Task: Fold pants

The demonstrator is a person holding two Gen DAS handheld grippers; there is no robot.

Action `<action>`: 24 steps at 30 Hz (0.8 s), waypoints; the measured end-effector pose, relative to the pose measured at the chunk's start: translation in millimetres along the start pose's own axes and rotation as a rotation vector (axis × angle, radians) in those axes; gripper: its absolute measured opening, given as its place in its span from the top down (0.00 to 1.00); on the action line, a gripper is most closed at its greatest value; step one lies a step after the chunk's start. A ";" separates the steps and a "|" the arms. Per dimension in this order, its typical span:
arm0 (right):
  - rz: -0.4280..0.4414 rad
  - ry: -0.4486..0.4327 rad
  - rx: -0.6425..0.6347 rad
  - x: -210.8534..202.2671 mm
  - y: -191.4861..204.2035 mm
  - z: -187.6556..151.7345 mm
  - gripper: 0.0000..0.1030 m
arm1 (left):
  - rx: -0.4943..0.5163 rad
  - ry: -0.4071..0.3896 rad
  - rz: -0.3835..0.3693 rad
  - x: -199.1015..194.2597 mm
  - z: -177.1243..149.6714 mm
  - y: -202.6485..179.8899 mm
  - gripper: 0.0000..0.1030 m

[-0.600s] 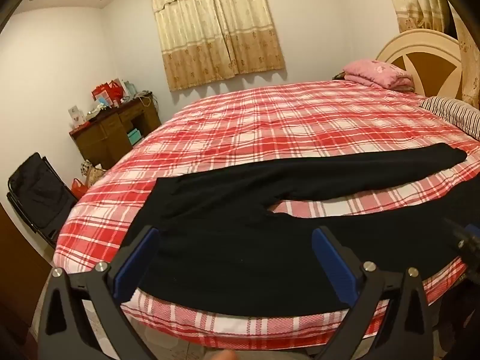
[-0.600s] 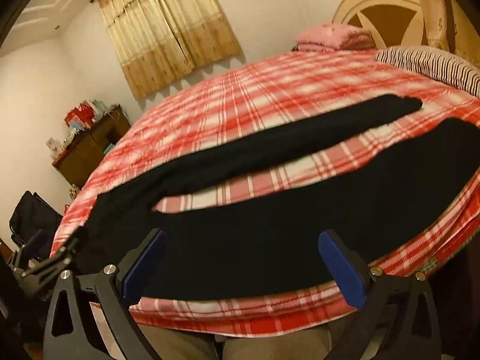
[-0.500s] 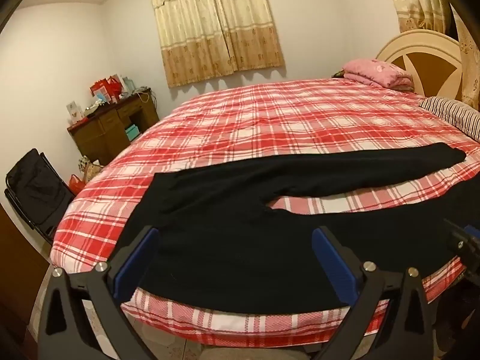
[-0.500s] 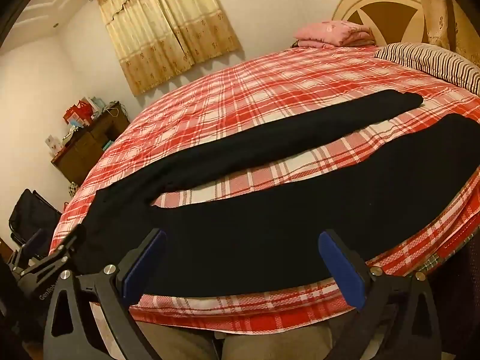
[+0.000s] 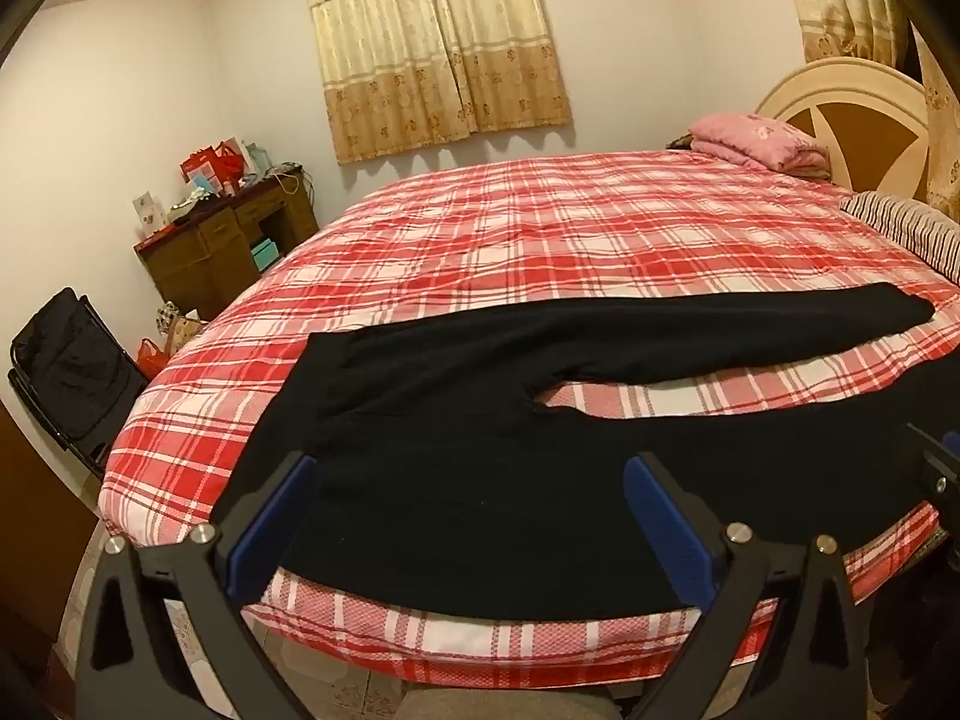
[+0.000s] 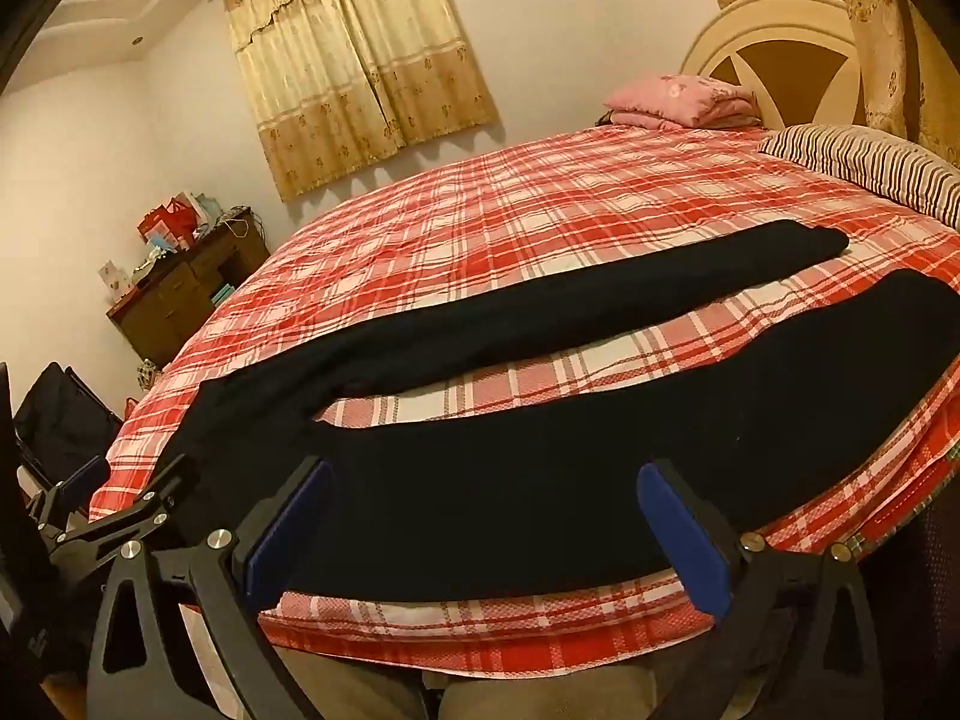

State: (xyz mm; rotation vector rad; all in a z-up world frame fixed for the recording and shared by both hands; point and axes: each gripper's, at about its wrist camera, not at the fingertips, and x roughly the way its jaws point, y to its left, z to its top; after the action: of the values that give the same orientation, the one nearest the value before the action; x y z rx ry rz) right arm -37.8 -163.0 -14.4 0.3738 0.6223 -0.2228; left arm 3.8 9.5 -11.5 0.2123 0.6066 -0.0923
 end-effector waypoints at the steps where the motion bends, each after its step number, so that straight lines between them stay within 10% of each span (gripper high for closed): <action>1: -0.001 -0.001 -0.002 -0.5 0.4 -0.6 0.01 | 0.003 0.000 0.002 -0.3 -0.1 -1.1 0.00; 24: -0.009 0.014 -0.012 0.8 3.9 -4.0 0.01 | 0.004 0.021 0.004 3.5 -2.4 1.5 0.00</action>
State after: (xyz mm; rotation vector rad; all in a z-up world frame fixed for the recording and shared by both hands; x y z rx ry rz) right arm -38.0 -157.9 -16.8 0.3613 0.6390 -0.2249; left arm 5.6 11.4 -15.2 0.2181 0.6267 -0.0877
